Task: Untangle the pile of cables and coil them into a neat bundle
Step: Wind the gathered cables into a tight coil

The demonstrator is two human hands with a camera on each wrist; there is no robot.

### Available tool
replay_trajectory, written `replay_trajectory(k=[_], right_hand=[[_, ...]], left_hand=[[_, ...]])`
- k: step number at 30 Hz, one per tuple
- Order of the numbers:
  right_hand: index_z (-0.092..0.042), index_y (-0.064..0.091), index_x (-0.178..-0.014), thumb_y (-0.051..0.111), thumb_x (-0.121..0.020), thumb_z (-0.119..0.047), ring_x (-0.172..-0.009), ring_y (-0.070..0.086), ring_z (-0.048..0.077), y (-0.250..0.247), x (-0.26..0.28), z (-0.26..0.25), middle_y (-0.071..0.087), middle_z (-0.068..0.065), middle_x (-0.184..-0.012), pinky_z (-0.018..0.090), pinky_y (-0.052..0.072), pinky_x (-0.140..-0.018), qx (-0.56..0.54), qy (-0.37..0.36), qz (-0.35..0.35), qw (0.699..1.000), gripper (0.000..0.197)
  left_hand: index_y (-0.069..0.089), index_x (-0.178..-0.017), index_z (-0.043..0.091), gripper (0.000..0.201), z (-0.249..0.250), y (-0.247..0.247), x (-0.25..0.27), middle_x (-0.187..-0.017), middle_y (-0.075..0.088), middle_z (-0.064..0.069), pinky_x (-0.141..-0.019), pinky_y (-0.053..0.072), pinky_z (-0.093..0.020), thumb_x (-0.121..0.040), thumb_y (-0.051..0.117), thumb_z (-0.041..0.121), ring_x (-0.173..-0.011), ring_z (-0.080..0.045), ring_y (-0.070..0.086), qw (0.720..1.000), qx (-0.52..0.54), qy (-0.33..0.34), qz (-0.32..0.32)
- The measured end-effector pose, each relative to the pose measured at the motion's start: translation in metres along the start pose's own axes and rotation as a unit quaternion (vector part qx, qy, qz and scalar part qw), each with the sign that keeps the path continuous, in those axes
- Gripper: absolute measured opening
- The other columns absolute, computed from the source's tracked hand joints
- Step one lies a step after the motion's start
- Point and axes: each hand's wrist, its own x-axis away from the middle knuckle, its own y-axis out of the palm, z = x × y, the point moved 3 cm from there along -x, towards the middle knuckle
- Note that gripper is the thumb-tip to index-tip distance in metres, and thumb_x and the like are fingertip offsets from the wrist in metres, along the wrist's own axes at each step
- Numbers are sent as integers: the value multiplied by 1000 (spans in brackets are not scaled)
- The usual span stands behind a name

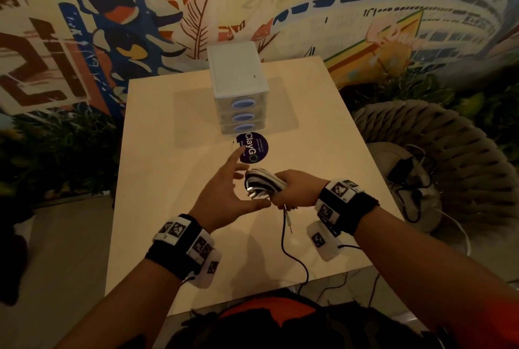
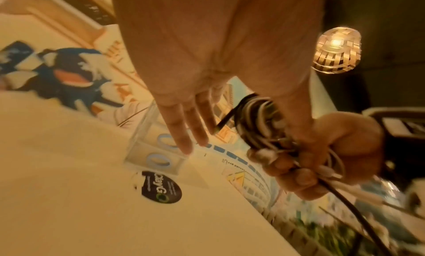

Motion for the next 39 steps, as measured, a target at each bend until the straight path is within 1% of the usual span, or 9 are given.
replay_trajectory(k=[3, 8, 11, 18, 23, 27, 29, 33, 39], right_hand=[[-20, 63, -83, 66, -83, 3, -60, 60, 13, -7, 8, -6, 66, -1, -70, 25, 50, -58, -84, -62, -6, 994, 23], [-13, 68, -84, 67, -71, -6, -66, 61, 14, 0, 13, -16, 67, 2, -73, 24, 51, -62, -199, -127, -32, 971, 15], [-8, 68, -94, 66, -69, -6, -70, 63, 15, 7, 14, -17, 69, 2, -76, 27, 52, -66, -258, -139, -49, 955, 24], [1, 61, -112, 53, -71, 10, -74, 71, 16, 0, 19, -12, 74, 5, -88, 26, 59, -66, -485, -134, -73, 861, 42], [5, 59, -113, 62, -66, 6, -75, 68, 24, 6, 20, -13, 71, 12, -88, 33, 57, -68, -490, -109, -95, 860, 47], [5, 57, -110, 54, -71, 3, -68, 66, 24, 15, 25, -23, 68, 13, -79, 29, 51, -58, -460, -113, -128, 872, 39], [0, 59, -107, 50, -72, 5, -67, 66, 23, 12, 28, -28, 69, 10, -77, 30, 50, -58, -461, -120, -142, 868, 36], [3, 56, -104, 48, -72, 3, -67, 68, 25, 7, 28, -35, 67, 15, -79, 28, 53, -55, -426, -112, -194, 877, 33], [-4, 62, -107, 62, -67, -9, -75, 70, 29, 12, 27, -40, 72, 16, -86, 32, 56, -64, -411, -98, -230, 877, 41]], left_hand=[[22, -153, 49, 119, -6, 5, -1, -134, 59, 15, -101, 54, -41, -57, 92, 58, -116, -5, 64, 982, 171, -54, -54], [54, -137, 15, 73, 12, 17, 4, -126, 68, -11, -96, 56, -54, -76, 83, 42, -114, -35, 65, 943, 321, 7, -89], [66, -126, 29, 66, 22, 22, 7, -121, 71, -13, -94, 56, -55, -71, 83, 60, -109, -39, 66, 927, 349, 20, -138], [42, -144, 26, 104, -6, 32, 17, -142, 56, -8, -105, 51, -46, -57, 94, 45, -132, -30, 54, 915, 318, -40, -243], [53, -129, 28, 75, 25, 31, 16, -117, 69, 1, -87, 55, -26, -63, 87, 42, -114, -19, 65, 932, 323, -6, -163], [58, -134, 38, 66, 52, 21, 11, -129, 69, -3, -89, 58, -39, -76, 78, 62, -118, -26, 66, 927, 359, 63, -91], [46, -146, 28, 84, 53, 21, 9, -140, 62, -6, -93, 57, -44, -76, 80, 59, -127, -28, 60, 914, 394, 59, -79], [43, -148, 19, 87, 58, 20, 9, -144, 57, -12, -65, 61, -48, -77, 83, 51, -116, -39, 65, 878, 461, 44, -118], [57, -128, 6, 71, 59, 14, 12, -129, 64, -24, -54, 58, -29, -73, 89, 36, -89, -34, 73, 858, 504, 26, -93]])
